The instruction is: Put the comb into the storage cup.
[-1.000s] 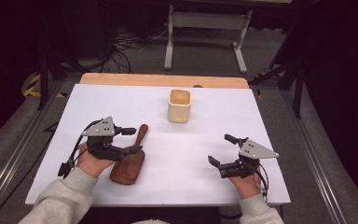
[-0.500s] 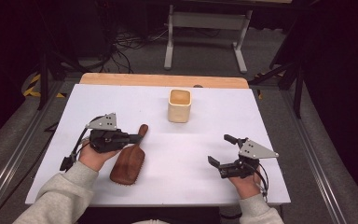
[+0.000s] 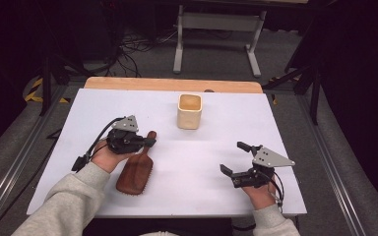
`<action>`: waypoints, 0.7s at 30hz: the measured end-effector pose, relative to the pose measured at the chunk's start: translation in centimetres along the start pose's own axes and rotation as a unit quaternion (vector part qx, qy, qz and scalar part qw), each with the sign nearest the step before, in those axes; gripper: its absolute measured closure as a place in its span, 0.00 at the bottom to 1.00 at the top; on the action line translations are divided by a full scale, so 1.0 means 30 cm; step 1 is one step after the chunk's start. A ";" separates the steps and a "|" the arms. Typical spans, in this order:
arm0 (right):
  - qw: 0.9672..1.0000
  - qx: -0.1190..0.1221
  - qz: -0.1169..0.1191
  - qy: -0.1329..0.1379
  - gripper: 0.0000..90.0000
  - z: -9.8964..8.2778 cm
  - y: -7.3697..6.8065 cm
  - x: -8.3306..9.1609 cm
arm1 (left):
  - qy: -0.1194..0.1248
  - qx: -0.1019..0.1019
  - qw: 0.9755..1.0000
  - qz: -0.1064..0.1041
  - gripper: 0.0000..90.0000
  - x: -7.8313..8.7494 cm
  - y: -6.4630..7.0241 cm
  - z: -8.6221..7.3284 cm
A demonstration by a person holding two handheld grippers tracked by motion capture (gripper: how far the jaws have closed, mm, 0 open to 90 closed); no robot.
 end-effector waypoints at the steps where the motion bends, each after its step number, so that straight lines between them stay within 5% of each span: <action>1: 1.000 0.000 0.000 0.000 0.03 0.000 0.000 -0.001 | -0.005 0.006 1.000 0.000 1.00 -0.008 -0.004 -0.002; 13: 1.000 -0.002 0.002 -0.002 0.03 -0.004 0.000 -0.003 | -0.068 0.014 0.997 0.036 1.00 -0.086 -0.022 -0.028; 21: 1.000 -0.002 0.003 -0.004 0.03 -0.005 0.000 -0.004 | -0.115 -0.012 0.992 0.055 1.00 -0.119 -0.030 -0.041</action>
Point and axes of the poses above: each handheld gripper's, and its own axes: x roughly backward along the jaws, z roughly out of its top, y roughly to its right, the point moved 5 cm from there along -x, roughly forward along the jaws, and after that the axes turned 7 degrees about z, right-handed, at the moved point
